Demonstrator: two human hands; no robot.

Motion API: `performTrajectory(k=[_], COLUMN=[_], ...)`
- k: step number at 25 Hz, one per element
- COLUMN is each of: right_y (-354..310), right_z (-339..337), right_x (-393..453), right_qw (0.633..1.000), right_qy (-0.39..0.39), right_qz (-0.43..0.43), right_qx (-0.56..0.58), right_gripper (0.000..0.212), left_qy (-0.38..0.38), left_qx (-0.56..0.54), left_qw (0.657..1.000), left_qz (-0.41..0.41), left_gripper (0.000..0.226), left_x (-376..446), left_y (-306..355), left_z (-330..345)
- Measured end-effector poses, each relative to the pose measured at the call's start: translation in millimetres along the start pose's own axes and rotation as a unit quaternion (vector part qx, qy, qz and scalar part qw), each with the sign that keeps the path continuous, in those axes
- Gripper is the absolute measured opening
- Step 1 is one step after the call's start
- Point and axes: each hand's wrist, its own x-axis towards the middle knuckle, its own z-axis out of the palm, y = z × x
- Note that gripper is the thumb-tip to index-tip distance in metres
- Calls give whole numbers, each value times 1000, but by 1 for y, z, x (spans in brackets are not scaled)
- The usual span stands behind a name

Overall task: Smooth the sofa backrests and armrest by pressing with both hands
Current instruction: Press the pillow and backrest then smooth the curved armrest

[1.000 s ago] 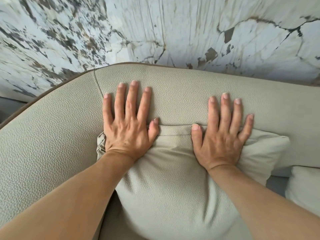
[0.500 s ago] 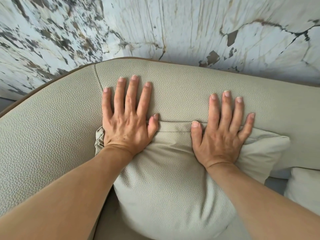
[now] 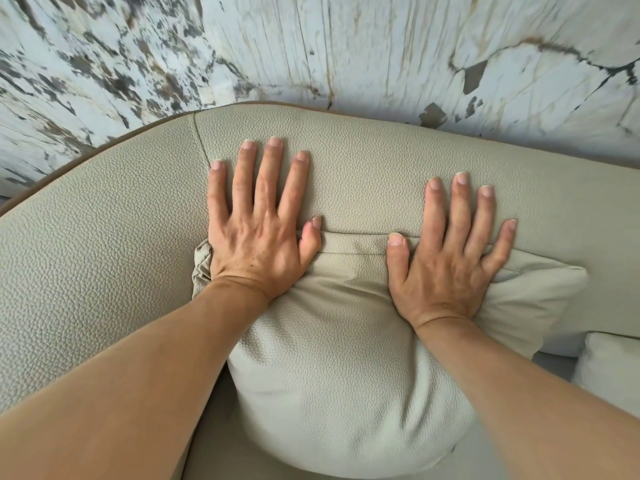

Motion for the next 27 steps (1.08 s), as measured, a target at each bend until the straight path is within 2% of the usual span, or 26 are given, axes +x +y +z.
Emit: performTrajectory(k=[20,27], right_y=[-2,-2], right_z=[16,12], right_x=[14,14], right_qw=[1000,999], right_qy=[26,-6], right_qz=[10,15], right_qx=[9,36], right_gripper=[68,71], left_qy=[-1,-24], left_qx=[2,15], left_qw=[1000,999], left_qz=[17,22], left_gripper=[66,67], left_x=[19,18], left_y=[-3,-4], left_z=[9,7])
